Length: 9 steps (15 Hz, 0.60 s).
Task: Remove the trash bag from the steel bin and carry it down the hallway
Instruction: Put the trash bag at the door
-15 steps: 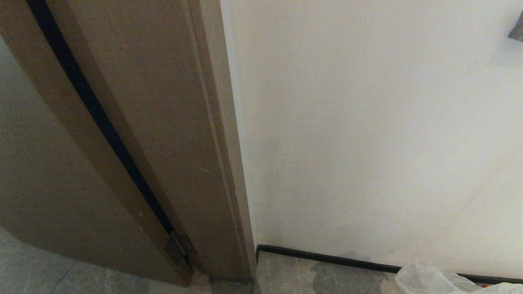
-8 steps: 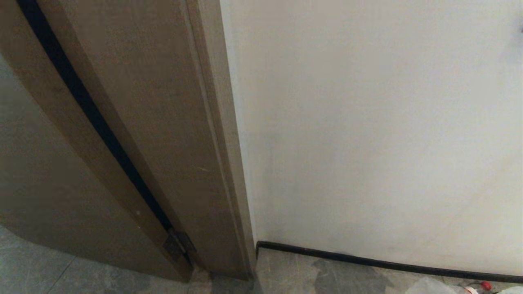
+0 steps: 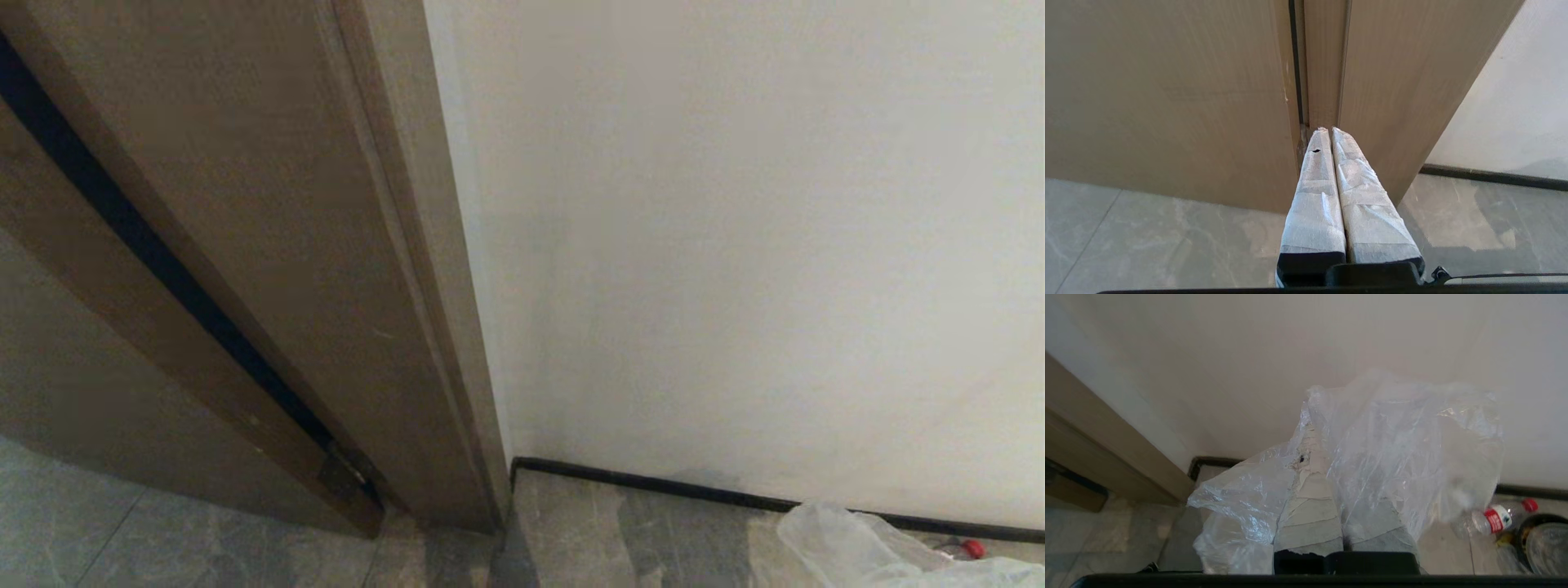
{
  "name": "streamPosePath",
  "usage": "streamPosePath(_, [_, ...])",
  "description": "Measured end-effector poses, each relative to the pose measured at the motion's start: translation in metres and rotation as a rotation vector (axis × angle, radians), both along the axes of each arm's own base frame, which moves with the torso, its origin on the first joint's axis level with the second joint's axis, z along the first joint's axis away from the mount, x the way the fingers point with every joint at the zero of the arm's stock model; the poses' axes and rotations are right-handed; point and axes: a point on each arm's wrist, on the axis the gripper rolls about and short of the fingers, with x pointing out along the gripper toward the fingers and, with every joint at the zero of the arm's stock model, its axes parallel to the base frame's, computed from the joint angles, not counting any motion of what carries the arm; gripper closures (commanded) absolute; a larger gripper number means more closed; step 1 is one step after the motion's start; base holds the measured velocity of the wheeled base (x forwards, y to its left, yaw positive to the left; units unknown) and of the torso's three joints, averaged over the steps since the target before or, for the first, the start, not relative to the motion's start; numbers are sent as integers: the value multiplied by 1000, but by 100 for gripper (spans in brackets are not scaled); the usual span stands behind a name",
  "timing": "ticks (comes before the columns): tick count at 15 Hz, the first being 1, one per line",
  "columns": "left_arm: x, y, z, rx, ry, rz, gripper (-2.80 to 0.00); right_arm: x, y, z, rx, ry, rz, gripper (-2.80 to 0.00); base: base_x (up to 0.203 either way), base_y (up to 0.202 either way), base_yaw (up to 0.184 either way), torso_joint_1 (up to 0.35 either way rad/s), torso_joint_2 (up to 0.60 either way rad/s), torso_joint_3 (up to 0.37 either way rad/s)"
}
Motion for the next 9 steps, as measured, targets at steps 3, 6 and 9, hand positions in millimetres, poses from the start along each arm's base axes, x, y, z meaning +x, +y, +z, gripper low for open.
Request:
streamPosePath(3, [0,0,0,0,0,0,0,0,0,0,1,0,0,0,0,0,0,3,2,-199])
streamPosePath(6, [0,0,0,0,0,0,0,0,0,0,-1,1,0,0,0,0,0,2,2,-206])
streamPosePath(9, [0,0,0,0,1,0,0,0,0,0,-18,3,0,0,0,0,0,3,5,-198])
